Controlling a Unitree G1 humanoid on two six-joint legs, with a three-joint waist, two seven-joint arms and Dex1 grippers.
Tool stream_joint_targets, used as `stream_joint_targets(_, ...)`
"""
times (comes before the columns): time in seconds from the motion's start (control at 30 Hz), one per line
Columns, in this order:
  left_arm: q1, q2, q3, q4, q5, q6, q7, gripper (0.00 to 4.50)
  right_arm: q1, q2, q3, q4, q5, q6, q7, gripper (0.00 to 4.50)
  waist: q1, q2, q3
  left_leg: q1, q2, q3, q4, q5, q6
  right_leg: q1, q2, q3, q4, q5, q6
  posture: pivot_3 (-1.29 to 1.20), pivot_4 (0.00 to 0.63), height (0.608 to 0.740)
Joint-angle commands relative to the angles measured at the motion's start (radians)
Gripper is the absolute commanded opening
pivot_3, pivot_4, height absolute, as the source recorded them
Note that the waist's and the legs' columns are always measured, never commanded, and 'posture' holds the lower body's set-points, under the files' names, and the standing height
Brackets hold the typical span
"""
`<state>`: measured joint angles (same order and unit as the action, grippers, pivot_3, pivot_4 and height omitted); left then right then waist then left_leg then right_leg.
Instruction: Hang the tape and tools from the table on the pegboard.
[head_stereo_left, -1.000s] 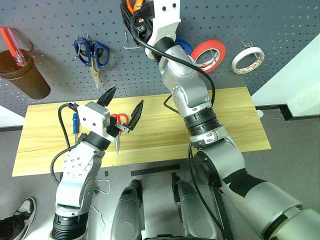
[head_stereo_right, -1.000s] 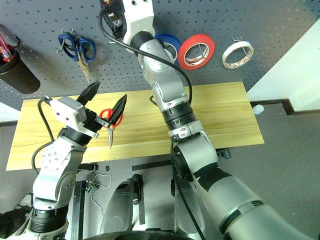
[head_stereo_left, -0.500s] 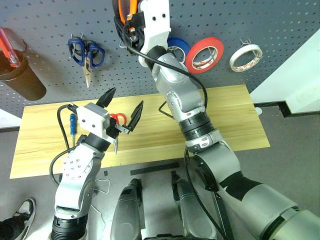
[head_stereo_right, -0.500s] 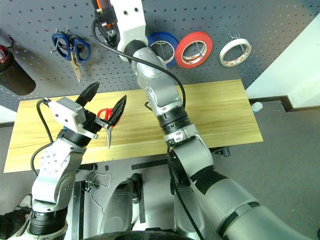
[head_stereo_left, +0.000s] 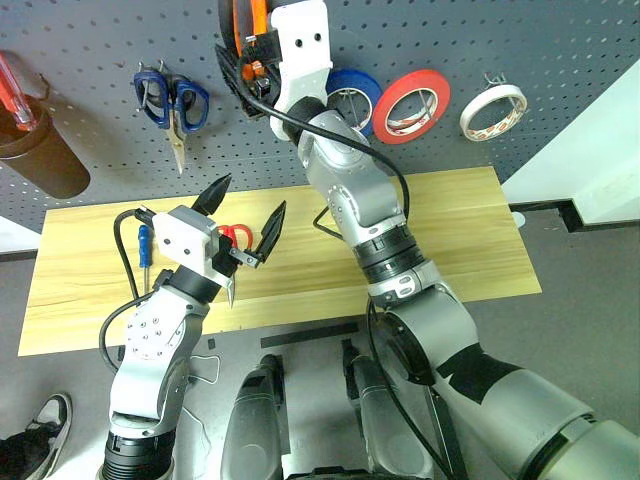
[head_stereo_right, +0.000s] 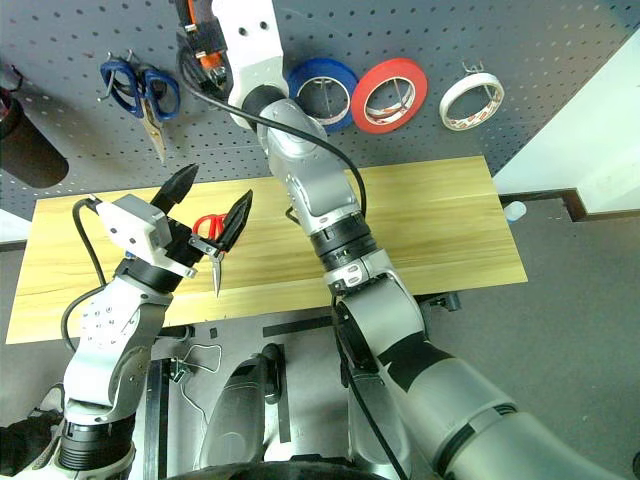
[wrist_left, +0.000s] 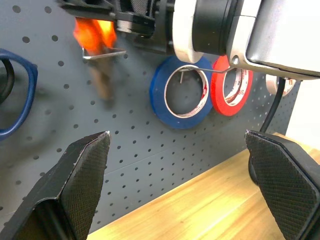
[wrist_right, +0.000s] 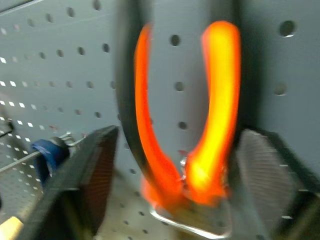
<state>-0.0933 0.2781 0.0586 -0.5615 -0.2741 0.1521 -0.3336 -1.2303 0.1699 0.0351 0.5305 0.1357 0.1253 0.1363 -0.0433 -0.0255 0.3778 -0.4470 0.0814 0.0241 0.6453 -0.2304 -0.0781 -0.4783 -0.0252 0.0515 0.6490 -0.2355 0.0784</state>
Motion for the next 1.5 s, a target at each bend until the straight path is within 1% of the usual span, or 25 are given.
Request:
stream_joint_targets(0.03,-0.003,0.001,-0.001,-0.03,-0.005,-0.013,-0.002,4.5,-0.028,-0.009,-0.023,-0.023,0.002,-0.003,-0.015,4.48,0.0,0.0,0.0,0.0,0.0,0.0,0.0,0.0,0.0,0.0,0.0,0.0,0.0,0.0,0.0,0.05,0.396,0.721)
stream_joint_targets(0.23,-0.014,0.0,-0.001,0.003,0.002,-0.042,-0.013,4.5,-0.018,-0.01,-0.011,-0.021,-0.008,-0.017,-0.001,4.48,0.001,0.0,0.0,0.0,0.0,0.0,0.001,0.0,0.0,0.0,0.0,0.0,0.0,0.0,0.0,0.06,0.37,0.721)
stream_joint_targets(0.3,-0.025,-0.002,-0.004,0.025,0.007,-0.061,-0.02,4.5,-0.01,-0.013,-0.008,-0.028,-0.013,-0.021,0.002,4.48,0.001,-0.001,0.0,0.0,0.0,0.0,0.001,0.0,0.0,0.0,0.0,0.0,0.0,0.001,0.002,0.06,0.351,0.721)
stream_joint_targets(0.47,-0.061,0.002,-0.022,0.105,0.022,-0.135,-0.066,4.5,0.05,-0.036,0.014,-0.108,-0.028,-0.013,0.021,4.48,0.008,-0.003,-0.005,0.0,0.0,0.0,0.001,0.0,0.0,0.0,0.0,0.0,0.0,0.002,0.003,0.08,0.273,0.721)
stream_joint_targets(0.53,-0.077,-0.002,-0.024,0.134,0.021,-0.159,-0.08,4.5,0.082,-0.051,0.022,-0.154,-0.032,0.0,0.026,4.48,0.018,-0.005,-0.008,-0.002,0.0,0.0,0.0,0.0,0.0,0.0,0.0,-0.001,0.0,0.002,0.003,0.08,0.247,0.721)
stream_joint_targets(0.57,-0.089,-0.005,-0.026,0.155,0.022,-0.175,-0.088,4.5,0.098,-0.057,0.027,-0.177,-0.035,0.006,0.029,4.48,0.024,-0.006,-0.01,-0.003,0.0,0.0,0.0,0.0,0.0,-0.001,0.0,-0.001,-0.001,0.002,0.003,0.08,0.223,0.721)
stream_joint_targets(0.6,-0.105,-0.009,-0.029,0.166,0.022,-0.183,-0.092,4.5,0.112,-0.065,0.032,-0.21,-0.039,0.02,0.03,4.48,0.029,-0.006,-0.018,-0.006,0.0,0.0,0.001,0.0,0.0,-0.003,0.0,-0.001,-0.001,0.002,0.003,0.08,0.213,0.721)
stream_joint_targets(0.63,-0.123,-0.014,-0.034,0.192,0.025,-0.201,-0.099,4.5,0.126,-0.07,0.037,-0.229,-0.044,0.022,0.033,4.48,0.033,-0.007,-0.027,-0.011,0.0,0.0,0.001,0.001,-0.001,-0.008,0.0,-0.001,-0.001,0.003,0.003,0.08,0.184,0.721)
stream_joint_targets(0.67,-0.14,-0.019,-0.039,0.203,0.025,-0.208,-0.1,4.5,0.137,-0.076,0.04,-0.258,-0.045,0.036,0.035,4.48,0.036,-0.009,-0.036,-0.017,0.0,0.0,0.001,0.002,-0.004,-0.014,0.0,-0.001,0.001,0.004,0.004,0.08,0.184,0.721)
stream_joint_targets(0.7,-0.159,-0.024,-0.043,0.236,0.027,-0.23,-0.108,4.5,0.147,-0.08,0.042,-0.263,-0.048,0.033,0.037,4.48,0.037,-0.01,-0.047,-0.02,0.0,0.0,0.001,0.004,-0.008,-0.018,-0.001,-0.002,0.001,0.004,0.005,0.09,0.145,0.721)
stream_joint_targets(0.8,-0.223,-0.044,-0.05,0.305,0.032,-0.275,-0.118,4.5,0.163,-0.098,0.046,-0.295,-0.059,0.036,0.039,4.48,0.038,-0.012,-0.084,-0.027,0.0,0.0,0.001,0.006,-0.011,-0.022,-0.002,-0.005,-0.001,0.004,0.005,0.08,0.102,0.721)
stream_joint_targets(0.87,-0.266,-0.058,-0.054,0.361,0.032,-0.309,-0.128,4.5,0.162,-0.108,0.044,-0.292,-0.065,0.024,0.042,4.48,0.039,-0.014,-0.107,-0.028,0.0,0.002,0.001,0.006,-0.011,-0.022,-0.002,-0.005,-0.003,0.004,0.005,0.08,0.068,0.721)
stream_joint_targets(0.9,-0.282,-0.065,-0.058,0.383,0.033,-0.325,-0.134,4.5,0.163,-0.115,0.043,-0.3,-0.069,0.022,0.043,4.48,0.04,-0.014,-0.126,-0.027,0.0,0.002,0.001,0.006,-0.011,-0.021,-0.002,-0.005,-0.003,0.004,0.005,0.08,0.054,0.721)
stream_joint_targets(0.97,-0.309,-0.075,-0.06,0.433,0.035,-0.358,-0.146,4.5,0.164,-0.125,0.041,-0.294,-0.074,0.009,0.043,4.48,0.039,-0.014,-0.149,-0.026,-0.001,0.002,0.001,0.006,-0.011,-0.02,-0.002,-0.005,-0.004,0.004,0.005,0.08,0.035,0.721)
stream_joint_targets(1.07,-0.344,-0.082,-0.065,0.486,0.031,-0.394,-0.169,4.5,0.179,-0.144,0.036,-0.332,-0.082,0.014,0.045,4.48,0.038,-0.014,-0.181,-0.018,-0.001,0.002,0.0,0.006,-0.01,-0.013,-0.001,-0.005,-0.004,0.005,0.005,0.07,0.005,0.721)
stream_joint_targets(1.1,-0.353,-0.083,-0.067,0.504,0.031,-0.408,-0.178,4.5,0.187,-0.152,0.034,-0.347,-0.085,0.016,0.045,4.48,0.038,-0.015,-0.192,-0.014,-0.001,0.002,0.0,0.004,-0.007,-0.009,-0.001,-0.005,-0.004,0.005,0.005,0.07,0.0,0.721)
stream_joint_targets(1.17,-0.37,-0.086,-0.068,0.536,0.031,-0.43,-0.19,4.5,0.203,-0.164,0.033,-0.374,-0.088,0.024,0.044,4.48,0.036,-0.014,-0.207,-0.009,-0.001,0.002,0.0,0.003,-0.006,-0.002,-0.001,-0.005,-0.004,0.005,0.005,0.07,0.0,0.721)
stream_joint_targets(1.23,-0.39,-0.09,-0.063,0.568,0.029,-0.444,-0.196,4.5,0.209,-0.173,0.032,-0.377,-0.092,0.019,0.045,4.48,0.032,-0.014,-0.22,0.003,-0.001,0.002,0.0,0.003,-0.005,0.009,-0.001,-0.005,-0.007,0.005,0.005,0.07,0.0,0.721)
stream_joint_targets(1.27,-0.398,-0.091,-0.062,0.582,0.028,-0.45,-0.198,4.5,0.208,-0.175,0.031,-0.371,-0.093,0.015,0.045,4.48,0.031,-0.013,-0.227,0.005,0.0,0.002,0.0,0.003,-0.005,0.012,0.0,-0.005,-0.009,0.005,0.005,0.07,0.0,0.721)
stream_joint_targets(1.37,-0.402,-0.091,-0.06,0.596,0.03,-0.452,-0.197,4.5,0.273,-0.206,0.022,-0.5,-0.101,0.051,0.038,4.48,0.032,-0.013,-0.244,0.009,0.0,0.002,0.0,0.002,-0.004,0.017,0.0,-0.004,-0.011,0.005,0.004,0.07,0.0,0.721)
stream_joint_targets(1.47,-0.383,-0.09,-0.061,0.595,0.035,-0.427,-0.184,4.5,0.363,-0.237,0.011,-0.66,-0.089,0.126,0.043,4.48,0.035,-0.013,-0.255,0.01,0.0,0.002,0.0,0.002,-0.003,0.018,0.0,-0.004,-0.011,0.005,0.004,0.07,0.0,0.721)
stream_joint_targets(1.5,-0.359,-0.087,-0.063,0.584,0.041,-0.404,-0.174,4.5,0.418,-0.255,0.016,-0.732,-0.086,0.173,0.051,4.48,0.036,-0.013,-0.26,0.009,0.0,0.002,0.0,0.002,-0.003,0.018,0.0,-0.004,-0.011,0.005,0.004,0.07,0.0,0.721)
